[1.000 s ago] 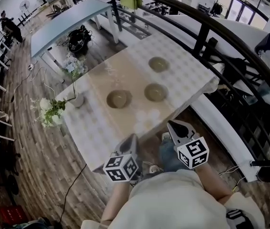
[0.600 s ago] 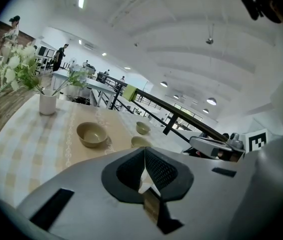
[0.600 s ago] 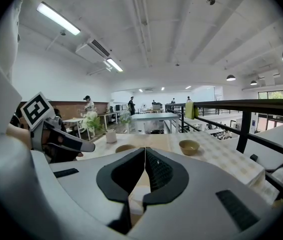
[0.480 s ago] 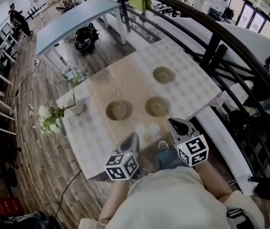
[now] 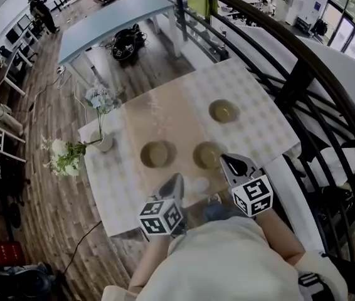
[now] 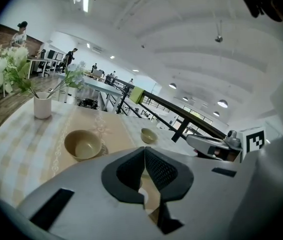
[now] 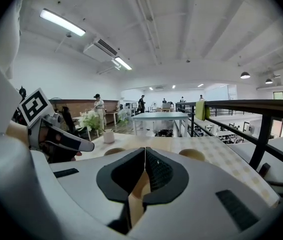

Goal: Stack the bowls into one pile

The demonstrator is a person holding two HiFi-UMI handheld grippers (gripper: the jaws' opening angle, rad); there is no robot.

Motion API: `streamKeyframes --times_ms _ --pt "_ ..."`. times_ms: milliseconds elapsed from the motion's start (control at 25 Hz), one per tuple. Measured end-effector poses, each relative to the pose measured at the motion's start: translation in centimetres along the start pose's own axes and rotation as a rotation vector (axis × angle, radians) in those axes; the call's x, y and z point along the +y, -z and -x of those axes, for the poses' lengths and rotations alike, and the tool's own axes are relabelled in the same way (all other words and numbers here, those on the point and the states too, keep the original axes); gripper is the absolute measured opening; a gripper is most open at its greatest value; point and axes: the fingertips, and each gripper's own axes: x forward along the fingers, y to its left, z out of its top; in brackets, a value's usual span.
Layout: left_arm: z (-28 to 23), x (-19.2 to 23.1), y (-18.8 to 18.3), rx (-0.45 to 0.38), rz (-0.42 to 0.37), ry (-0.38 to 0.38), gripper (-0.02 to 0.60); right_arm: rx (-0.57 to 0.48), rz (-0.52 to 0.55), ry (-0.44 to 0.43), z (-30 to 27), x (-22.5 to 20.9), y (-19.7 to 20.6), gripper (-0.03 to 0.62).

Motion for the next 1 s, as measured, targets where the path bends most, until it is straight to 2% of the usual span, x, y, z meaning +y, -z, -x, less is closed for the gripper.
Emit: streamKeyframes --times_ms 400,1000 --pt "-4.0 0.7 -0.3 -0.009 0.042 -0.067 0.006 0.080 0.049 -0.077 -4.7 -3.4 2.2 0.002" --pt "-7.4 1.9 0.9 0.002 0.127 -0.175 0.006 0.284 0.177 -0.260 -9.9 -4.2 8.6 0.016"
